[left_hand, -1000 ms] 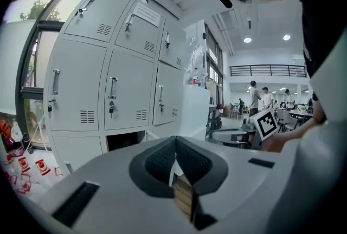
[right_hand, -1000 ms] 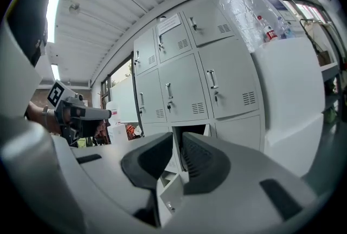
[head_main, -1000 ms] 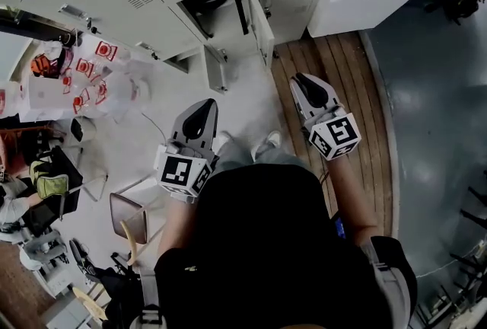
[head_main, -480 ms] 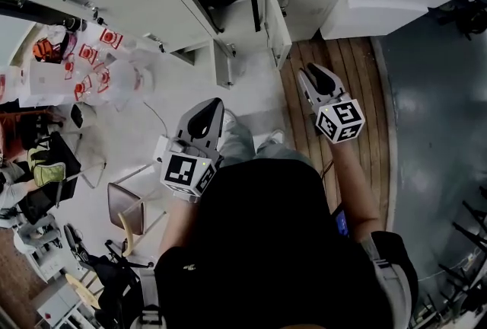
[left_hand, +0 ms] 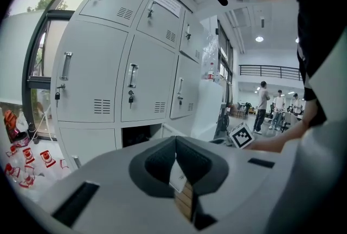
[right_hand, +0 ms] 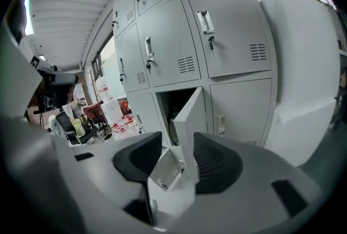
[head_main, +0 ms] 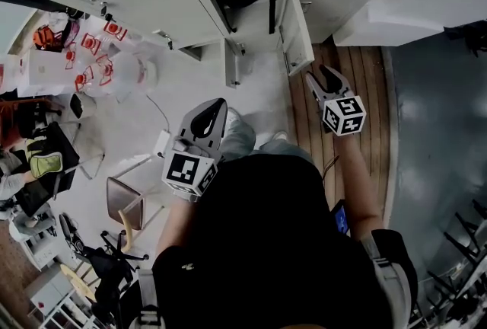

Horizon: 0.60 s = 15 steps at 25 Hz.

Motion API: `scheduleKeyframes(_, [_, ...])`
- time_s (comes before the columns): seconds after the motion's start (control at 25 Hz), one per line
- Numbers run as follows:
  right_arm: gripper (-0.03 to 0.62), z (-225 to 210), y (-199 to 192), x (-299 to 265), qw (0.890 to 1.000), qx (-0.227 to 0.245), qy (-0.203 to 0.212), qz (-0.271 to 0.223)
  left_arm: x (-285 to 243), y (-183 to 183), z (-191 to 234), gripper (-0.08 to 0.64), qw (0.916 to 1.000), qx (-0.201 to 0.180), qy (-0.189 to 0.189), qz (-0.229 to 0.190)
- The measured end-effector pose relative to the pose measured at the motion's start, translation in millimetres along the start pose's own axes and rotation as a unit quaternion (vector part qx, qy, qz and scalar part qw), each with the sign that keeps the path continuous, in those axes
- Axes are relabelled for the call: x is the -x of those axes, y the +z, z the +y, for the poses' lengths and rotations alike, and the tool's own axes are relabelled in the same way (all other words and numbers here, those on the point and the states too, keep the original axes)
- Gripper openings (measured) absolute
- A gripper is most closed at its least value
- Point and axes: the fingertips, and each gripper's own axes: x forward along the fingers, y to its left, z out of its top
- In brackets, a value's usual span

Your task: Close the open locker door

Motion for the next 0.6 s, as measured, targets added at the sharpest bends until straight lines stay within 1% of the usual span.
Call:
scheduleKeyframes(0.16, [0.178,-7,-11,-20,1.0,0.004,-0.005,0.019,-5,-3,19,0.023,1.0,0.0,0.002,0.008])
scheduleKeyframes(0.36, [0.176,-13,-14,-37,0.999,0.008,-0.021,0.026,-6,-4,43,0.023,0.9999,0.003,0.009,0.009])
scheduleKeyframes(0.48, [0.148,-11,-13,-42,0.999,0.007,-0.032,0.025,-3,-4,55,0.023,0.9999,0.007,0.012,0.008])
scheduleKeyframes(0.52, [0.128,-10,-13,-44,0.999,0.007,-0.034,0.026,-2,-4,59,0.023,0.9999,0.009,0.013,0.007])
scheduleKeyframes(0.6, [0.121,-4,-13,-47,0.999,0.009,-0.032,0.027,0,-5,66,0.023,0.9998,0.012,0.012,0.007])
